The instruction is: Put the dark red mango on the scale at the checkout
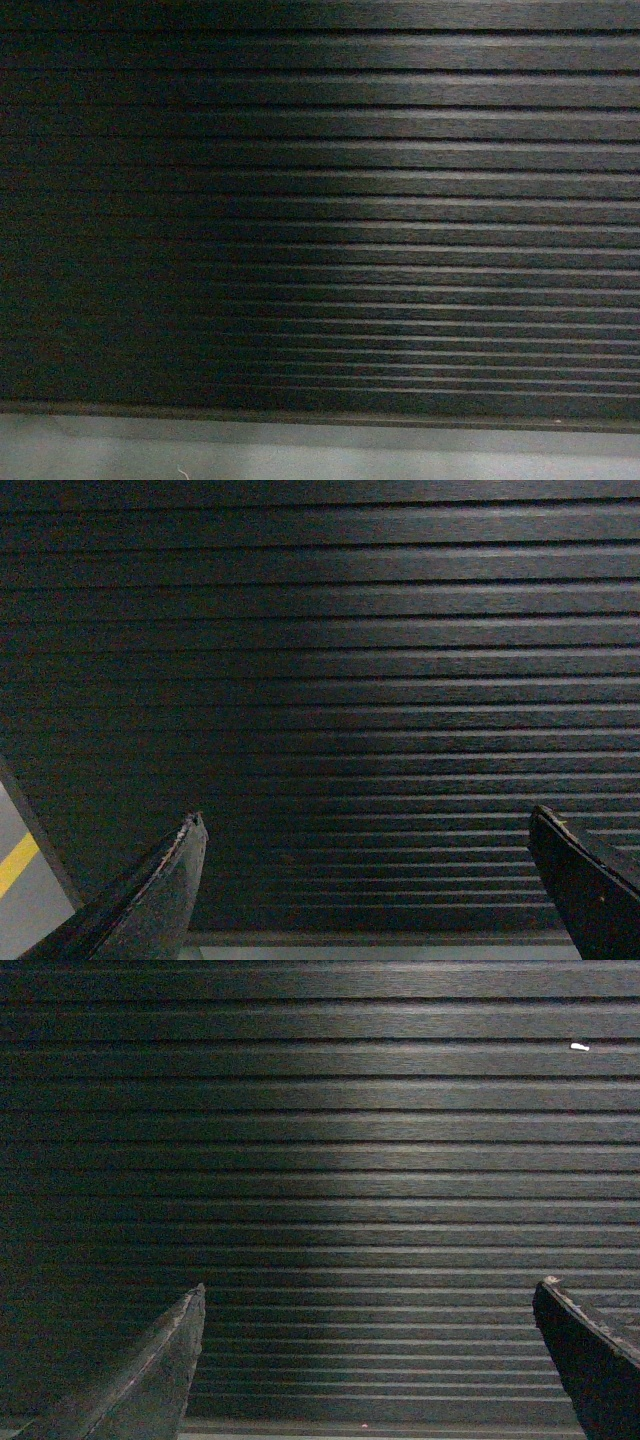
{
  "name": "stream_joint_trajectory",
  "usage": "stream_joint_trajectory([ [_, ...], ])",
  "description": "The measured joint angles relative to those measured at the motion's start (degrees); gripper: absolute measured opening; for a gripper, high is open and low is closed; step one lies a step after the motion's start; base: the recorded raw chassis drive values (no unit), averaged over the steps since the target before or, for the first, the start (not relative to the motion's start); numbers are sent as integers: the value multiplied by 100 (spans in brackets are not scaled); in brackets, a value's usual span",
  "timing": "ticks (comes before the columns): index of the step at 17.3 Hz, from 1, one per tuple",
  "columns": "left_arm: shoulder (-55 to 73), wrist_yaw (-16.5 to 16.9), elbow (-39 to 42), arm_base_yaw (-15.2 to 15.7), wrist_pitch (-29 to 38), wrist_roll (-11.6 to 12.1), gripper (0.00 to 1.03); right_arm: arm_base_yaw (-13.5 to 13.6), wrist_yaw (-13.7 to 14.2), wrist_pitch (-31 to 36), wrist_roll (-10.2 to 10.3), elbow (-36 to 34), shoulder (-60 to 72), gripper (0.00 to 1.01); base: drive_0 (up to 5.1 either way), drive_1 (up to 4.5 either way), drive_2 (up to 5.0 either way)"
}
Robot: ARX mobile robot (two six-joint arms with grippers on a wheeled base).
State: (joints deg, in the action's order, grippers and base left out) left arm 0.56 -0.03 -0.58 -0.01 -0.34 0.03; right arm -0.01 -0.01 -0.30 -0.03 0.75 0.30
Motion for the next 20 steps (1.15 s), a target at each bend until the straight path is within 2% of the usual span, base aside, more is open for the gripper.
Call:
stream_joint_trajectory([
  [20, 0, 2, 0, 0, 0, 0, 98, 0, 0, 0, 0, 0, 0, 98, 0, 0, 0],
])
